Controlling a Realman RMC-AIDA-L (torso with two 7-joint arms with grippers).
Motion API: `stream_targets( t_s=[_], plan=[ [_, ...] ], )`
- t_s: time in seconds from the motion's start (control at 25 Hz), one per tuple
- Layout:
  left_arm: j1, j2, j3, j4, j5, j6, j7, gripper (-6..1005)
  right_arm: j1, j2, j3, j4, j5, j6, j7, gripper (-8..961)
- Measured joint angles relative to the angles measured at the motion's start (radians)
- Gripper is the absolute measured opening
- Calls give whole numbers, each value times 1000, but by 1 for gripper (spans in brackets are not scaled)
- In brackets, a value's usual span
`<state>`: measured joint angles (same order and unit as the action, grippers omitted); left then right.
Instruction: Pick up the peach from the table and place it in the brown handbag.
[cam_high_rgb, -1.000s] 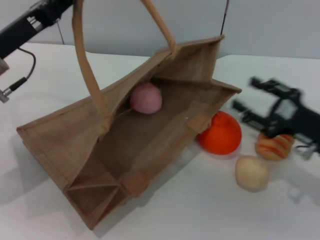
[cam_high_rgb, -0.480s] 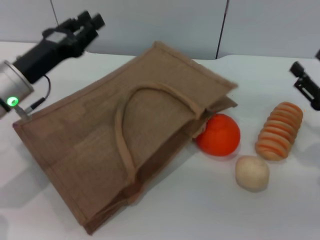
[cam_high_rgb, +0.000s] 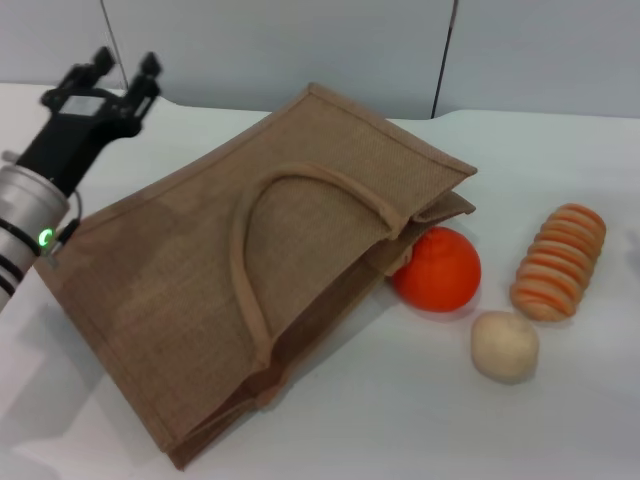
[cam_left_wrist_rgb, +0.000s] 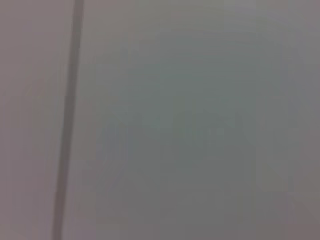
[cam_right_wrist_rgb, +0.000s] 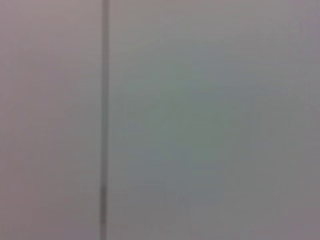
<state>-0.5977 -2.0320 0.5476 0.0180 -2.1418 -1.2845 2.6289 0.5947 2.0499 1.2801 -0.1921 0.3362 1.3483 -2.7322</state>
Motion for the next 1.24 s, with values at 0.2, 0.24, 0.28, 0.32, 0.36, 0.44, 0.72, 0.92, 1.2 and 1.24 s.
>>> stream_targets(
  t_s=[0.2, 0.24, 0.28, 0.32, 0.36, 0.44, 0.72, 0.92, 1.2, 1.24],
  plan=[
    [14, 0, 0, -17, -116, 3, 14, 619, -15, 2, 78, 5, 0, -5, 1, 685],
    [17, 0, 0, -19, -130, 1, 14, 616, -17, 2, 101, 5, 0, -4, 3, 685],
    [19, 0, 0, -19, -136, 0, 12, 616, -19, 4, 126, 5, 0, -4, 4, 685],
    [21, 0, 0, -19, -143, -3, 10, 616, -21, 5, 153, 3, 0, -4, 6, 684],
    [22, 0, 0, -19, -144, -5, 9, 616, -24, 7, 200, -1, -1, -2, 7, 684],
    [23, -1, 0, -20, -147, -11, 8, 616, -27, 8, 229, -3, -1, -2, 7, 684],
    [27, 0, 0, -26, -154, -18, 7, 616, -39, 10, 432, -51, -14, 24, 8, 683],
    [29, 1, 0, -29, -155, -34, 8, 616, -35, 9, 445, -58, -13, 19, 8, 682],
    [29, 1, 0, -29, -155, -36, 9, 616, -33, 8, 448, -59, -16, 15, 8, 682],
    [29, 1, 0, -29, -155, -36, 8, 616, -33, 7, 448, -59, -18, 15, 8, 682]
  ],
)
